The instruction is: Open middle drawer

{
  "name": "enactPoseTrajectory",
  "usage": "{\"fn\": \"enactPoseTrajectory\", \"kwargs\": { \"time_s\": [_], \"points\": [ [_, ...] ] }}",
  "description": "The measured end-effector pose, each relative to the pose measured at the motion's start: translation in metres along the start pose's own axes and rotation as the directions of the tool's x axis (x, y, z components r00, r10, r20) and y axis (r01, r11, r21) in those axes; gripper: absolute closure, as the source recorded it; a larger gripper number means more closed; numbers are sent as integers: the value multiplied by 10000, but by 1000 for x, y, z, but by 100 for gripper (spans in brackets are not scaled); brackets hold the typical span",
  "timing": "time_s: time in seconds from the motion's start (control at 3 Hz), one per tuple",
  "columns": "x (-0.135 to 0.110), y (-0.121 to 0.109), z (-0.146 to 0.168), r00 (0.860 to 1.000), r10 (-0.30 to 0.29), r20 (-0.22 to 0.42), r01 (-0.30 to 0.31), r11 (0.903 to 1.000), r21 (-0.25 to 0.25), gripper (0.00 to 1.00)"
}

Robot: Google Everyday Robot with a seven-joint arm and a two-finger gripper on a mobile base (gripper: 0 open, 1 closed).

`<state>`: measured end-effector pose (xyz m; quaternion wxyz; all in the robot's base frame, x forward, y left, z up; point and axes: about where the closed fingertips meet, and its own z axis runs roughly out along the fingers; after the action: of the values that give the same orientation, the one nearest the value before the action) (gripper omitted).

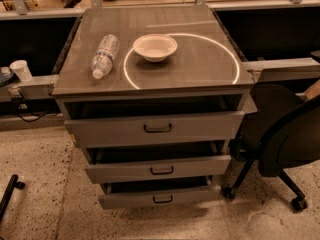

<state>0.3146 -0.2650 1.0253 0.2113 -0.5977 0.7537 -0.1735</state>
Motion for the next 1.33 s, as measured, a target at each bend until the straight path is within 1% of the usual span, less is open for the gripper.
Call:
{"fn": "enactPoseTrajectory", "kwargs": {
  "time_s": [0.33, 0.67, 1.0, 1.33],
  "points": [
    [-21, -1, 2, 9967, -427, 690, 439, 9989, -160, 0],
    [-79, 12, 64, 9553, -978, 2790, 1300, 9865, -993, 0],
    [-113, 39, 125, 9136, -964, 3951, 1760, 9695, -1705, 0],
    [-134, 85, 194, 8858, -718, 4585, 2094, 9435, -2567, 0]
  ]
}}
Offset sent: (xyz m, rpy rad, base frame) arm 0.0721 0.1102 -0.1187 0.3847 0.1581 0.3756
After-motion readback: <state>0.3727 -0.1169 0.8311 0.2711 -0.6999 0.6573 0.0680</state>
